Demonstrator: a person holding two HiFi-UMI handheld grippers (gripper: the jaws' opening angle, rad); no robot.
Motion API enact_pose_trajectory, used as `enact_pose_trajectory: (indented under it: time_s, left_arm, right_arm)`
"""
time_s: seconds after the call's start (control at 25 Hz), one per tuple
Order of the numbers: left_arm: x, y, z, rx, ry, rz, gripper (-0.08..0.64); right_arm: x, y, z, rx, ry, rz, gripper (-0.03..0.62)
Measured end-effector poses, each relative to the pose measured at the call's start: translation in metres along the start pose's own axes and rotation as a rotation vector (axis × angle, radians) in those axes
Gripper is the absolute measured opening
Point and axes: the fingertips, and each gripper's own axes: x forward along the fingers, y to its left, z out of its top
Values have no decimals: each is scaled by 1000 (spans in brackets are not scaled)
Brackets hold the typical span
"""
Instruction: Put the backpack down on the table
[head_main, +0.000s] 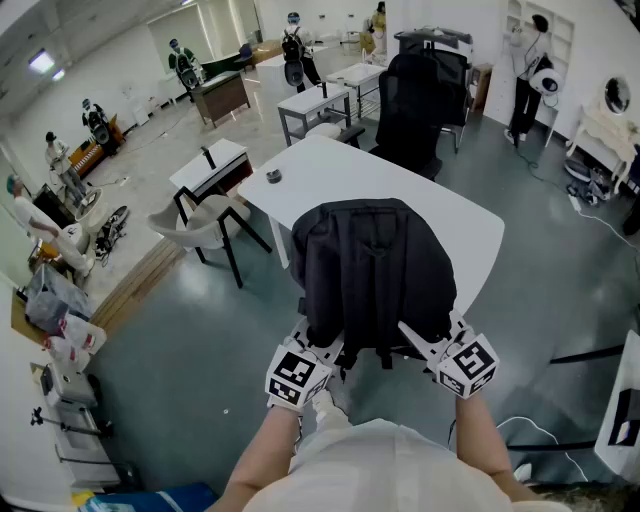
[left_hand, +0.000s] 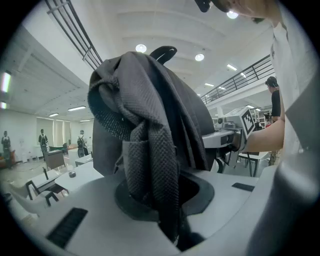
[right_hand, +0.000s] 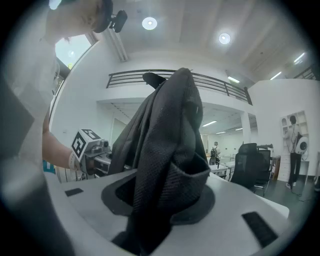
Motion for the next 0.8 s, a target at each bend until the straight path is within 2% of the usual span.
enact_pose_trajectory:
  time_s: [0.8]
  left_arm:
    - [-2, -9, 3, 2, -10, 4, 69]
  right_arm:
    - [-9, 1, -1, 22, -14, 3, 167]
